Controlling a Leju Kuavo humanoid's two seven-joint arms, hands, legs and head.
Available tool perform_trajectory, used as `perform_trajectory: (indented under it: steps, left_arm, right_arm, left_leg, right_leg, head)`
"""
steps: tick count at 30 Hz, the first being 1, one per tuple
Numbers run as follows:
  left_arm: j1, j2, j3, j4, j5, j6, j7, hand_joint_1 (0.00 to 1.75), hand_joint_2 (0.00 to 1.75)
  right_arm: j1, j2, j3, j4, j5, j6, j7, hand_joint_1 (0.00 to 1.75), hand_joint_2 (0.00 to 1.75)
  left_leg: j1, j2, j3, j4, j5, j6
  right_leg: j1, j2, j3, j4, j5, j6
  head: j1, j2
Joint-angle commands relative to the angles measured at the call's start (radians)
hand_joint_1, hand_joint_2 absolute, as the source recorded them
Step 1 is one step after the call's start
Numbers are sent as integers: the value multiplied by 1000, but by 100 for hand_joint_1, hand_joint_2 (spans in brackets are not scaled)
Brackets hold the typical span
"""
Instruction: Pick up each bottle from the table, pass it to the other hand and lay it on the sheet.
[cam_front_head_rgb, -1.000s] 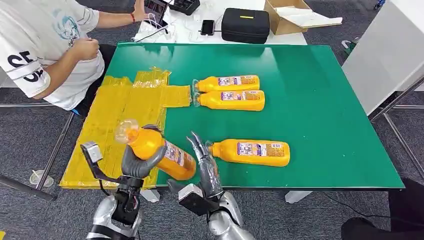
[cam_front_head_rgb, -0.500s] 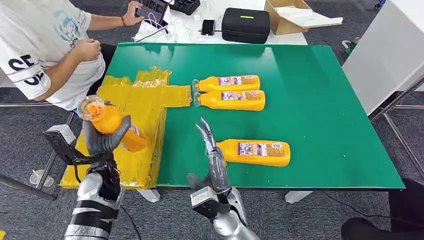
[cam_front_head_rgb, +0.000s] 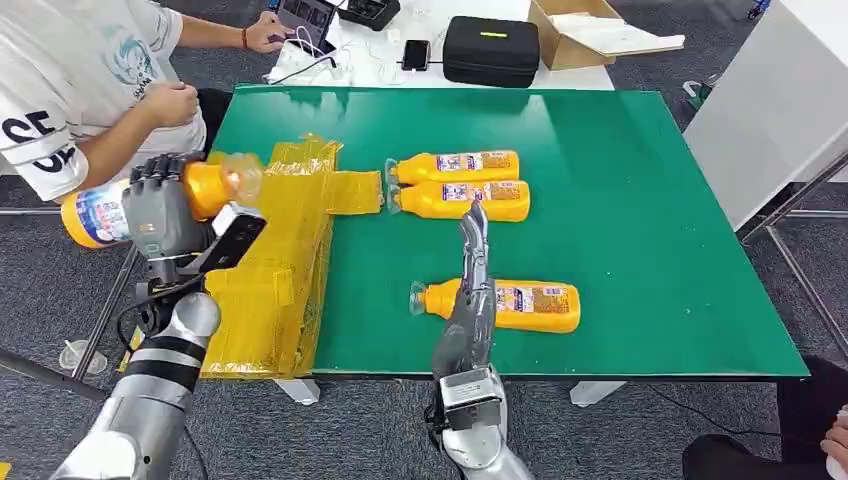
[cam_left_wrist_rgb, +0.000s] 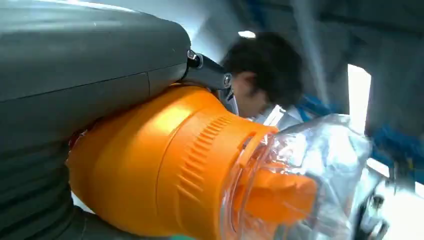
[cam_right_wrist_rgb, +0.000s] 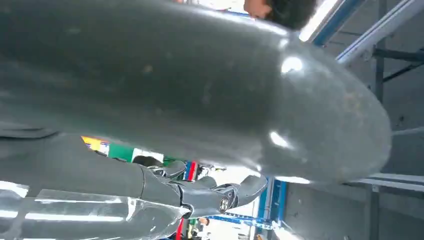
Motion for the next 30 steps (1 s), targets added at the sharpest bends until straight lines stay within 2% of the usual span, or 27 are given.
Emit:
perform_trajectory:
  steps: [1, 3, 6, 9, 18, 24, 25, 26, 27, 30]
  left_arm:
    - [-107, 66, -94, 219, -20, 10, 14, 175, 175]
    - [-107, 66, -94, 219, -20, 10, 14, 175, 175]
    - [-132, 115, -205, 335, -222, -27, 68, 175, 175]
    - [-131, 128, -217, 397, -239, -76, 33, 175, 175]
    - [-85, 113, -126, 425, -86, -347, -73, 175, 175]
    - [-36, 116, -102, 431, -23, -455, -114, 175, 175]
    - [-30, 114, -89, 427, 1, -478, -127, 175, 175]
    - [-29, 113, -88, 430, 4, -488, -127, 175, 175]
    - [-28, 111, -75, 427, 30, -522, -136, 175, 175]
    - [-28, 111, -75, 427, 30, -522, -136, 175, 175]
  right_arm:
    - [-37, -44, 16, -9, -9, 3, 1, 0, 0]
    - [-37, -44, 16, -9, -9, 3, 1, 0, 0]
    - [-33, -51, 18, 18, -23, 38, 1, 0, 0]
    - [-34, -50, 18, 43, -32, 60, 1, 0, 0]
    - [-41, -8, -14, 140, -22, 141, 1, 0, 0]
    - [-38, 13, -32, 192, -12, 171, 1, 0, 0]
    - [-39, 16, -34, 197, -8, 177, 1, 0, 0]
    - [-40, 17, -35, 200, -8, 178, 1, 0, 0]
    - [-42, 21, -39, 208, -7, 182, 1, 0, 0]
    - [-42, 21, -39, 208, -7, 182, 1, 0, 0]
  left_leg:
    - [0, 2, 5, 0, -2, 1]
    - [0, 1, 5, 0, -2, 1]
    - [0, 2, 7, 0, -2, 1]
    - [0, 2, 5, -1, -1, 1]
    - [0, 4, 7, -2, -2, 1]
    - [0, 3, 3, -1, -1, 1]
    - [0, 5, 10, -2, -3, 2]
    - [0, 3, 3, -1, -1, 1]
    - [0, 5, 8, -2, -2, 2]
    - [0, 3, 3, -1, -1, 1]
  right_leg:
    - [1, 1, 4, -1, -1, -1]
    - [1, -1, 5, -1, -2, -1]
    - [1, 0, 6, -1, -2, -2]
    - [0, 1, 4, -1, -1, -1]
    - [1, 2, 6, -2, -2, -2]
    - [0, 2, 2, -1, 0, -1]
    - [1, 3, 9, -2, -2, -2]
    - [0, 2, 2, -1, -1, -1]
    - [1, 3, 7, -2, -1, -2]
    - [0, 1, 2, -1, -1, -1]
  head:
    - [0, 0]
    - [0, 0]
    - [0, 0]
    - [0, 0]
    - [0, 0]
    - [0, 0]
    - [0, 0]
    - [0, 0]
    - [0, 0]
    - [0, 0]
